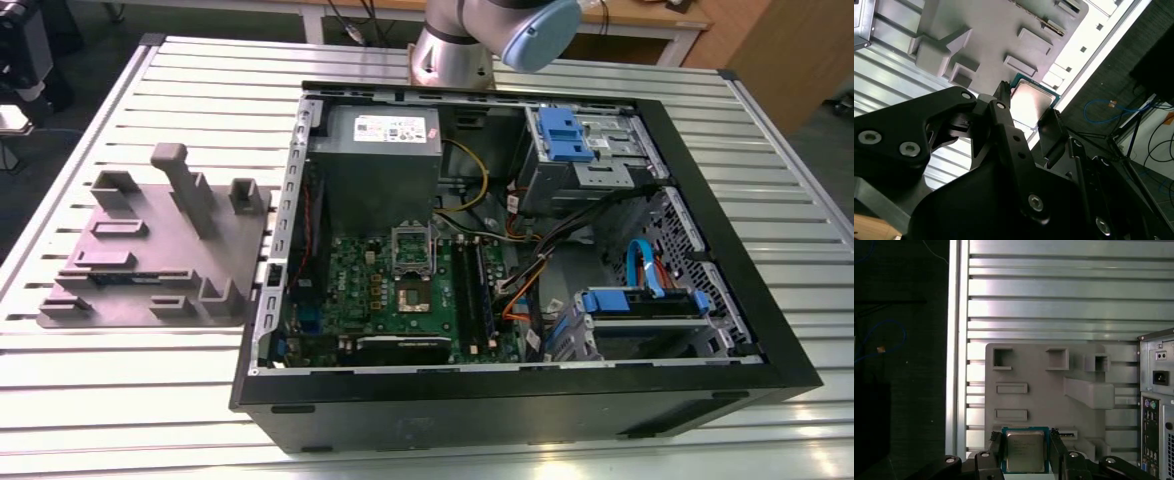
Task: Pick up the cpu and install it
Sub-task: 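Pick up the cpu and move it towards the insertion slot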
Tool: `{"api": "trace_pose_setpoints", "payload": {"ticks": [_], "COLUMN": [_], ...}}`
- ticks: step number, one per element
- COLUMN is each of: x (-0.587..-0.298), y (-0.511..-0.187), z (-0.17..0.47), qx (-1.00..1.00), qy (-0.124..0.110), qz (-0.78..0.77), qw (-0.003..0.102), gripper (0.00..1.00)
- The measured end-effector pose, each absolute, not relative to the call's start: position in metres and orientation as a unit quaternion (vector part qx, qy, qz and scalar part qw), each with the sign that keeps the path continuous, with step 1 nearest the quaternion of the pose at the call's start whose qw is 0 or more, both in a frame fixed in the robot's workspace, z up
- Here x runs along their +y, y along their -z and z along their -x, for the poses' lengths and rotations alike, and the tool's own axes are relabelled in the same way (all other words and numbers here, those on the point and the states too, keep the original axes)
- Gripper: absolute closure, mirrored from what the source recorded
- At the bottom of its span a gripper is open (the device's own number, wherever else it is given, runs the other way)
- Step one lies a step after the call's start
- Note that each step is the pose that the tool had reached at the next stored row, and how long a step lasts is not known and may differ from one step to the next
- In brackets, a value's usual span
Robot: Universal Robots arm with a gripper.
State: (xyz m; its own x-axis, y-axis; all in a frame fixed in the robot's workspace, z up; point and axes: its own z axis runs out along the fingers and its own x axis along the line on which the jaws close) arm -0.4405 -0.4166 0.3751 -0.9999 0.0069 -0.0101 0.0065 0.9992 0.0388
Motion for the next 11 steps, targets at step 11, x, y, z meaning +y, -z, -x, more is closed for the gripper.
{"api": "trace_pose_setpoints", "payload": {"ticks": [11], "x": [-0.4166], "y": [-0.3751], "z": [0.4382], "qx": [1.0], "qy": [-0.019], "qz": [-0.003], "qw": [0.005], "gripper": [0.53]}}
